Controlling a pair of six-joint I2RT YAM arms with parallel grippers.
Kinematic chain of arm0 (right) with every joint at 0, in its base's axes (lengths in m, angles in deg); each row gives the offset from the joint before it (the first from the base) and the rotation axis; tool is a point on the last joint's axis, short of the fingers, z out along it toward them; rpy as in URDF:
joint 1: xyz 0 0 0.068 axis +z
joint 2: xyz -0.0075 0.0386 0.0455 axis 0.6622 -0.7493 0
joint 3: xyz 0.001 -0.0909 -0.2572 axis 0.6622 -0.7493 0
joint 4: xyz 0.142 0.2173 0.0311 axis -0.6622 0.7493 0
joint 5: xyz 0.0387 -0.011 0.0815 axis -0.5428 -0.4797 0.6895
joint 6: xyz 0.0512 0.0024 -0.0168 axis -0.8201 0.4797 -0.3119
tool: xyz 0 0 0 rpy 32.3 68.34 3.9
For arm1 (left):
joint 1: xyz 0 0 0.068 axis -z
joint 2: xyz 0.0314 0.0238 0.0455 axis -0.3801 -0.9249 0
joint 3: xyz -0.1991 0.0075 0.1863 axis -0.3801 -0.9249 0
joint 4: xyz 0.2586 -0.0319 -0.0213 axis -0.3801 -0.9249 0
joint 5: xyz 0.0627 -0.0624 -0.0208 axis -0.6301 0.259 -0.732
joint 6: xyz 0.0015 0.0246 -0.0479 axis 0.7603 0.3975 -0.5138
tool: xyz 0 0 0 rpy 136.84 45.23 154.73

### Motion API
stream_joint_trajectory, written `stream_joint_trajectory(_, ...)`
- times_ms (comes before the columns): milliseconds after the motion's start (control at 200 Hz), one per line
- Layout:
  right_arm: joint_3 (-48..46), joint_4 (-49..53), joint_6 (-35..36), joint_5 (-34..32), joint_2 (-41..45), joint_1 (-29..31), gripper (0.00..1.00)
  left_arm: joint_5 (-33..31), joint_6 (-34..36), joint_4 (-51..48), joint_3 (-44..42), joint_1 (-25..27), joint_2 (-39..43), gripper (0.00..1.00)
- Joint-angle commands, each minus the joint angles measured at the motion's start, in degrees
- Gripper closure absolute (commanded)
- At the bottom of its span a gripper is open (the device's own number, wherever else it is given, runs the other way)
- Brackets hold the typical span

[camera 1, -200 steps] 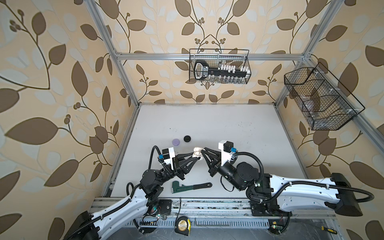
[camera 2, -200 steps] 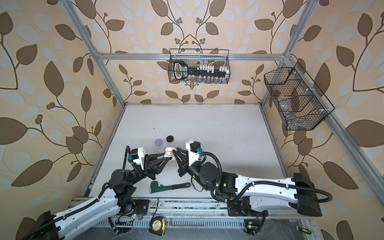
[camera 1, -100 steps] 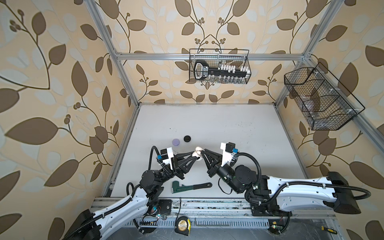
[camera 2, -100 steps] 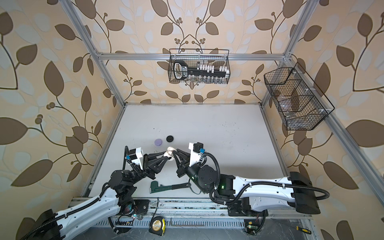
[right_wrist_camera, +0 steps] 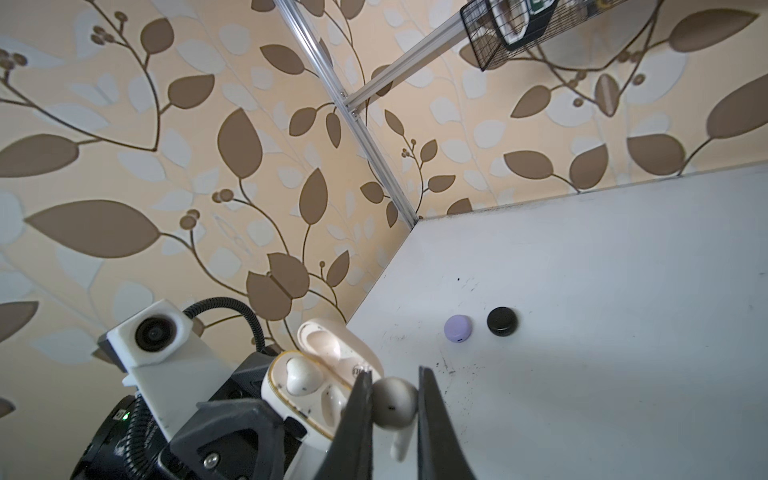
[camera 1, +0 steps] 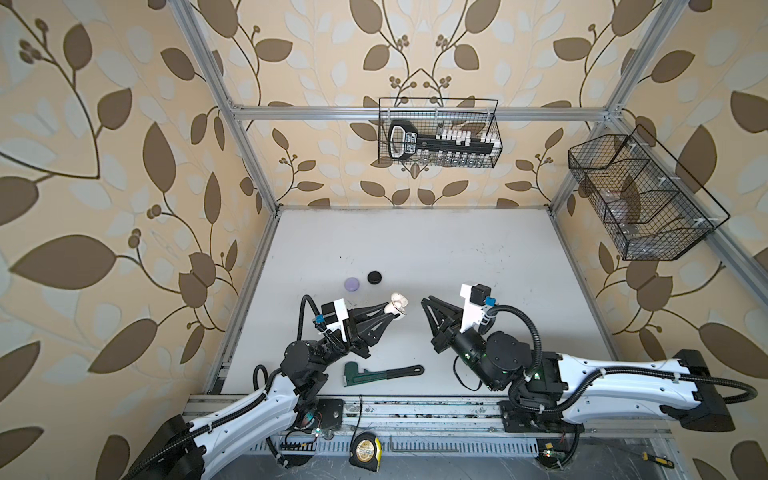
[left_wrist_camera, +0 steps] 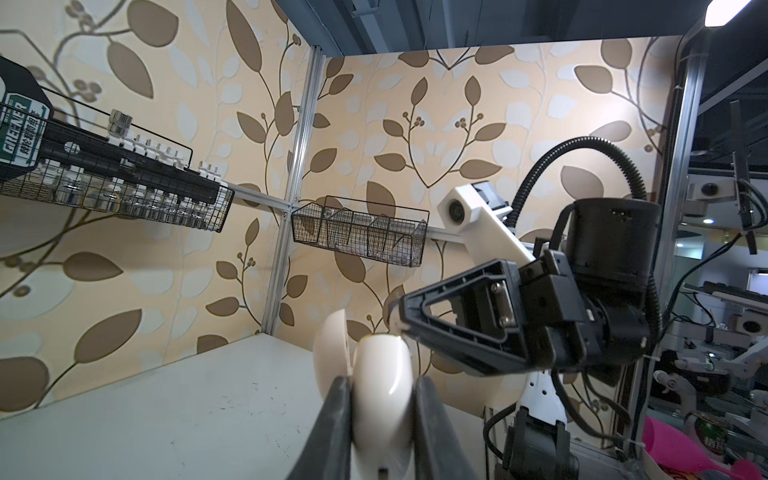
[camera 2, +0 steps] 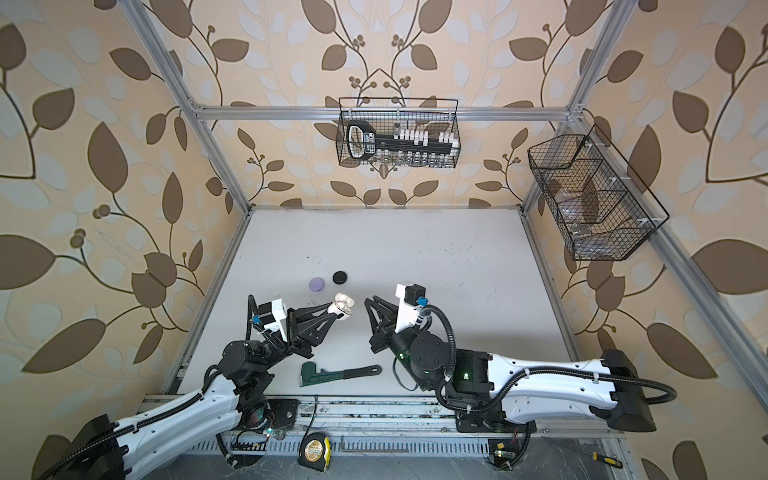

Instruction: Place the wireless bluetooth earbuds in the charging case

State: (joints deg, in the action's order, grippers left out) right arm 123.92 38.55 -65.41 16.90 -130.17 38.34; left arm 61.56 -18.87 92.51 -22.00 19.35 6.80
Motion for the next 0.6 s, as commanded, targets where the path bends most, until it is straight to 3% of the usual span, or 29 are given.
stream_joint_trajectory(0, -0.9, 14.9, -4.3, -4.6, 4.0, -1.2, 0.89, 0.9, 5.4, 0.2, 0.5, 0.3, 0.3, 1.0)
stream_joint_trajectory(115, -8.5, 21.7, -11.0, 3.1, 5.7, -5.7, 0.89, 3.7, 7.6, 0.3, 0.5, 0.3, -1.2, 1.0)
stream_joint_trajectory(305, -23.0, 15.9, -14.9, 21.5, 1.4, -16.1, 0.88, 8.3, 10.7, 1.2, 1.7, 0.3, -5.2, 1.0)
stream_joint_trajectory(595, -27.8, 12.9, -12.1, 29.6, -4.0, -24.1, 0.82, 10.6, 13.8, -2.2, 1.5, 0.3, -3.7, 1.0)
